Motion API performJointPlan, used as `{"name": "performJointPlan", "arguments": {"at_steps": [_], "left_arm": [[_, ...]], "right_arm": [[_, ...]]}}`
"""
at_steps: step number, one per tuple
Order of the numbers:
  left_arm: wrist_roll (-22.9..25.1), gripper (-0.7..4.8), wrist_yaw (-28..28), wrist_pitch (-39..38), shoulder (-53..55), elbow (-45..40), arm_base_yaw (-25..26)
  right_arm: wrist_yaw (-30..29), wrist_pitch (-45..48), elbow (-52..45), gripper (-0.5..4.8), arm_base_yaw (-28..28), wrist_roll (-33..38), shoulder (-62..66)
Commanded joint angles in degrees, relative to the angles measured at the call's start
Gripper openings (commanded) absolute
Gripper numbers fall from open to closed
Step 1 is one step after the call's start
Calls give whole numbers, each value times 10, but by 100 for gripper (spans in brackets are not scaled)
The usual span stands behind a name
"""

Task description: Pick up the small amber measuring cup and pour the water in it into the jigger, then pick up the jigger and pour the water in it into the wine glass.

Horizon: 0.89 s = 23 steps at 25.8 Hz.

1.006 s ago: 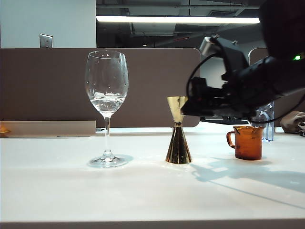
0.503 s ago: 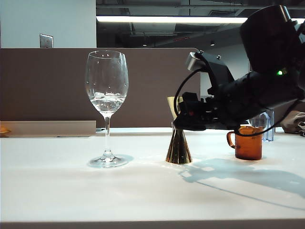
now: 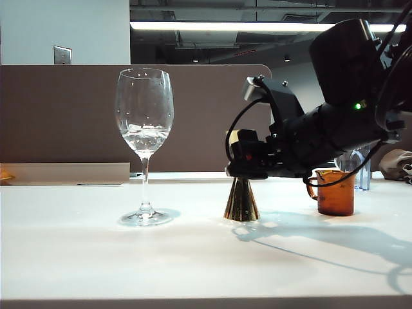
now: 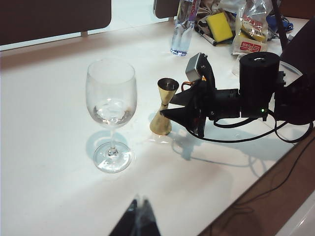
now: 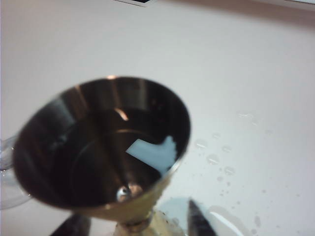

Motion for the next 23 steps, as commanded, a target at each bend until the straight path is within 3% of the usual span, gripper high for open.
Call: {"name": "performJointPlan", "arguments": {"at_steps": [1, 9, 12, 17, 18, 19, 23], "left_arm": [[2, -2, 2, 5, 0, 2, 0], [2, -2, 2, 5, 0, 2, 0], [2, -2, 2, 5, 0, 2, 0], [2, -2, 2, 5, 0, 2, 0], [2, -2, 2, 5, 0, 2, 0], [2, -2, 2, 5, 0, 2, 0], [2, -2, 2, 5, 0, 2, 0]], "right_arm": [[-1, 8, 4, 198, 0, 0, 3], [-1, 15, 6, 196, 0, 0, 4], [-1, 15, 12, 144, 0, 0, 6], [-1, 14, 14, 138, 0, 0, 6], [-2, 14, 14, 92, 0, 0, 6], [-2, 14, 14, 84, 0, 0, 6], [-3, 14, 14, 84, 1, 0, 6]]}}
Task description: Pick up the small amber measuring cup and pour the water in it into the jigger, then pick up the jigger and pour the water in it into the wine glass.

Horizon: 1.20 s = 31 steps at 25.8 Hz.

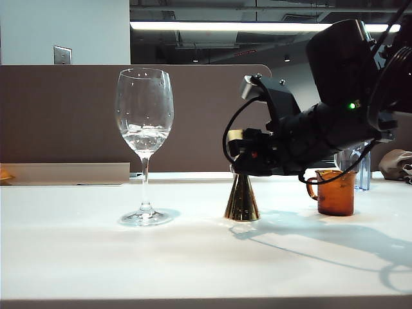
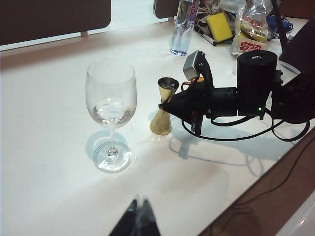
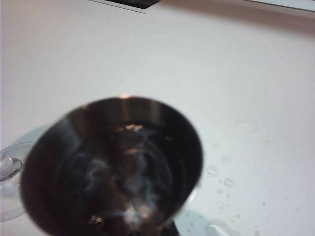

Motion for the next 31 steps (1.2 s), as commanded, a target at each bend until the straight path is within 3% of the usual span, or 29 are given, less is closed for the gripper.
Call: {"name": "performJointPlan", "arguments": {"at_steps": [1, 5, 11, 21, 31], "left_arm": [[2, -2, 2, 5, 0, 2, 0], [2, -2, 2, 5, 0, 2, 0], [2, -2, 2, 5, 0, 2, 0], [2, -2, 2, 5, 0, 2, 0], [2, -2, 2, 5, 0, 2, 0]], "right_arm": [[-3, 9, 2, 81, 0, 1, -2], [0, 9, 2, -4, 1, 0, -2], [0, -55, 24, -4, 13, -48, -27], [32, -254, 177, -4, 19, -87, -103], [51, -331, 270, -4, 52, -88, -106]]}}
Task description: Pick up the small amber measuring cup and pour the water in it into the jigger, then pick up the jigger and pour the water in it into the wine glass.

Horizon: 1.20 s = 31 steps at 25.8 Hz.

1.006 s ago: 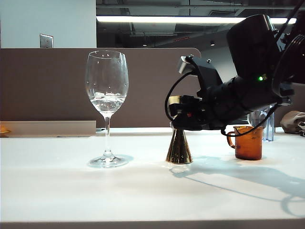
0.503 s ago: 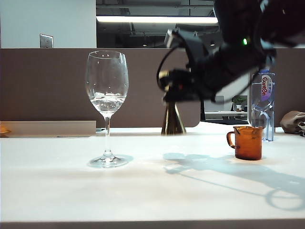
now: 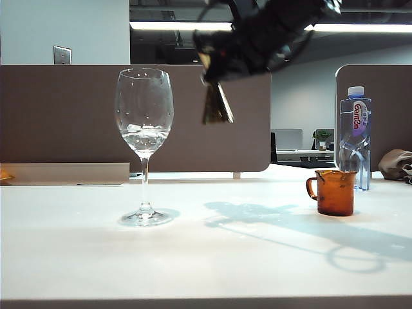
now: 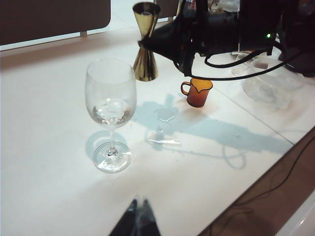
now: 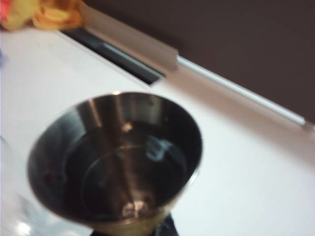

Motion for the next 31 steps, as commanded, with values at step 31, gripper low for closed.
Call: {"name": "performJointPlan", "arguments": {"at_steps": [31], "left_arm": [[2, -2, 2, 5, 0, 2, 0]], "right_arm": [[54, -86, 71, -4, 57, -251, 4]]}}
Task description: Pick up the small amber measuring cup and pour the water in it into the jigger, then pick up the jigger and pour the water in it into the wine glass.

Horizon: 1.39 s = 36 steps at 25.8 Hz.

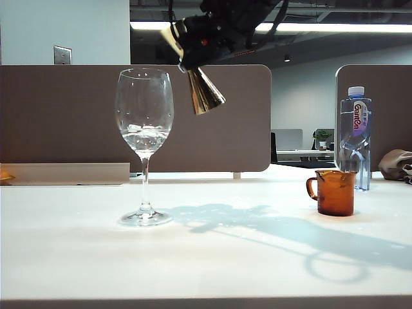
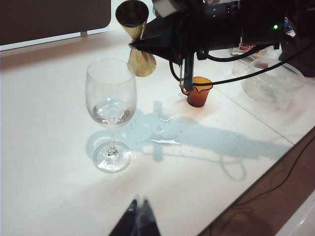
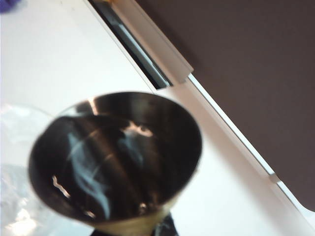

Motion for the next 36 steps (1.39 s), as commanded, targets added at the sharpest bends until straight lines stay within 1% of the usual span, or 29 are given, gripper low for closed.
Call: {"name": "performJointPlan", "arguments": {"at_steps": [1, 4, 5, 9, 18, 22, 27, 28, 31, 36], "left_arm": [[2, -2, 2, 5, 0, 2, 0], [2, -2, 2, 5, 0, 2, 0], [2, -2, 2, 5, 0, 2, 0], [2, -2, 2, 5, 0, 2, 0], [2, -2, 2, 5, 0, 2, 0], [2, -2, 2, 5, 0, 2, 0], [2, -2, 2, 5, 0, 2, 0], [2, -2, 2, 5, 0, 2, 0], [2, -2, 2, 5, 0, 2, 0], [2, -2, 2, 5, 0, 2, 0]], "right_arm": [[5, -1, 14, -4, 0, -46, 6], [9, -9, 28, -4, 0, -83, 17], [21, -15, 37, -4, 0, -99, 24], [31, -17, 45, -4, 12, -177, 37], [53, -27, 45, -4, 20, -246, 50], [78, -21, 45, -4, 25, -281, 50], [83, -21, 45, -4, 26, -321, 50], [93, -19, 45, -4, 30, -343, 50], [96, -5, 46, -4, 36, -400, 50], [103, -5, 65, -4, 36, -463, 50]]}}
